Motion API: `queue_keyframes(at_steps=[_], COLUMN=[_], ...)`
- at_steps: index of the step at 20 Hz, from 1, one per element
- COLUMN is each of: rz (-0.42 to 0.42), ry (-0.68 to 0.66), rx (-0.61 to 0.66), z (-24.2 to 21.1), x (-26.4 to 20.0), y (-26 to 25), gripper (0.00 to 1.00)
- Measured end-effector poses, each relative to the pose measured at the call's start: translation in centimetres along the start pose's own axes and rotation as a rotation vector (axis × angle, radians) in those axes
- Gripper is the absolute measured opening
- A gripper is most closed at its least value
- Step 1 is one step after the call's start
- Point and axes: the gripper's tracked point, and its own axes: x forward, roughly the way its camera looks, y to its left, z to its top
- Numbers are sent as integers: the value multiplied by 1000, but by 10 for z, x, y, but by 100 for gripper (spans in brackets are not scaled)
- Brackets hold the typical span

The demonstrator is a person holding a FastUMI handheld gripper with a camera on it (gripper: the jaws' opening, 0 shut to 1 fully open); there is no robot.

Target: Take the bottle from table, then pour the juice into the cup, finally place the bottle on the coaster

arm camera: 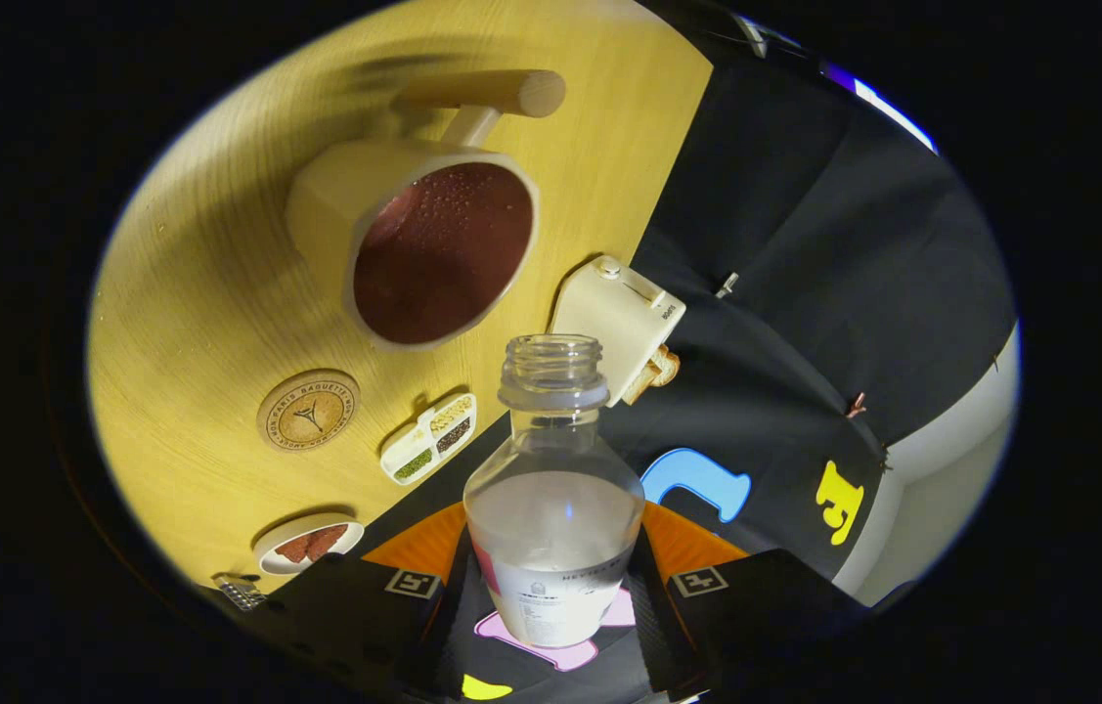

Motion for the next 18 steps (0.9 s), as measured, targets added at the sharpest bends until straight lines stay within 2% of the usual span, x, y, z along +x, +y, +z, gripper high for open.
queue_keyframes(at_steps=[3,8,13,18], rz=[-21,-75,-106,-113], ry=[28,146,267,335], rx=[100,372,771,1221], z=[-8,-48,-99,-117], x=[-6,-20,-40,-51], y=[-4,-20,-26,-6], gripper=[70,70,70,71])
